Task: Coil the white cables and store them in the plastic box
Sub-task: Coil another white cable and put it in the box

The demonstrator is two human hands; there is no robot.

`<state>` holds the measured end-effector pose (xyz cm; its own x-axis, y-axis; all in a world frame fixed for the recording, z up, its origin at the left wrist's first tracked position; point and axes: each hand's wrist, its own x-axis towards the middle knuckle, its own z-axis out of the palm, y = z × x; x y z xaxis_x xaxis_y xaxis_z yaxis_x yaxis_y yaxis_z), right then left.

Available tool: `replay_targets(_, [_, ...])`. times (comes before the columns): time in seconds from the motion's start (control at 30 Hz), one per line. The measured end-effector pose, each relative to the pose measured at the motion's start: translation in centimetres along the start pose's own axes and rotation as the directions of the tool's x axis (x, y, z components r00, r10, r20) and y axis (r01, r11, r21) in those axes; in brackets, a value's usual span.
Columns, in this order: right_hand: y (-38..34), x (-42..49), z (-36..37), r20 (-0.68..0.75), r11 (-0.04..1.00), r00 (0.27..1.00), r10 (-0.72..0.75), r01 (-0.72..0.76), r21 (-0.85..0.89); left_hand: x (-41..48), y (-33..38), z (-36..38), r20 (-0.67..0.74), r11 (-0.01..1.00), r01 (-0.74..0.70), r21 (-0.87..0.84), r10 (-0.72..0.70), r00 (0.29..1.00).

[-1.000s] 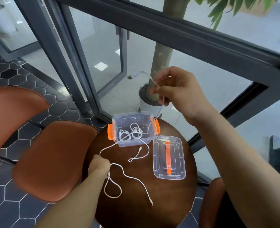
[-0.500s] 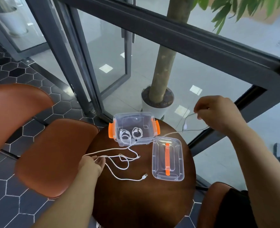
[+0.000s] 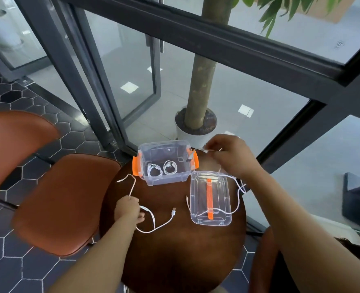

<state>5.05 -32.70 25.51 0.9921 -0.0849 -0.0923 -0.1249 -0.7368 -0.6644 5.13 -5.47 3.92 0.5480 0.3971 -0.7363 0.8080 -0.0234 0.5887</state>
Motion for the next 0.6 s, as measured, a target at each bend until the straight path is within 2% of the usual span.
replay_targets(0.07, [0.0, 0.0, 1.2, 0.013, 1.0, 1.0, -0.021, 0.021, -0.003, -0.8, -0.6, 0.1, -0.01, 0.965, -0.122, 0.233, 0.128, 0.992])
replay_targets(0.13, [-0.3, 0.0, 1.7, 0.004, 0.998, 1.0, -0.031, 0.031, 0.049, -0.8, -1.5, 0.0, 0.04, 0.875, -0.21, 0.436, 0.214, 0.976])
replay_targets(0.2, [-0.6, 0.0, 2.1, -0.017, 0.989, 1.0, -0.02, 0.023, 0.146, -0.3, -2.5, -0.2, 0.146, 0.745, -0.267, 0.611, 0.226, 0.963])
replay_targets(0.27, [-0.7, -0.2, 2.6, -0.01, 0.981, 1.0, -0.023, 0.025, 0.193, 0.2, -2.8, -0.6, 0.183, 0.681, -0.273, 0.679, 0.202, 0.962])
replay_targets(0.37, [-0.2, -0.5, 4.0, -0.003, 0.966, 1.0, 0.004, -0.003, 0.259, -1.7, -1.5, -1.2, 0.165, 0.775, -0.243, 0.583, 0.18, 0.97])
replay_targets(0.47, [-0.4, -1.3, 5.4, -0.056, 0.912, 0.996, 0.063, -0.034, 0.41, -5.4, 1.1, -1.5, 0.214, 0.905, -0.279, 0.321, 0.217, 0.952])
replay_targets(0.53, [-0.9, -2.0, 6.4, -0.076, 0.853, 0.994, 0.085, -0.033, 0.521, -8.6, 2.7, -1.5, 0.351, 0.961, -0.272, 0.045, 0.24, 0.905])
replay_targets(0.6, [-1.2, -2.7, 7.7, -0.074, 0.815, 0.994, 0.081, -0.024, 0.579, -12.1, 4.1, -1.5, 0.482, 0.945, -0.279, -0.168, 0.326, 0.813])
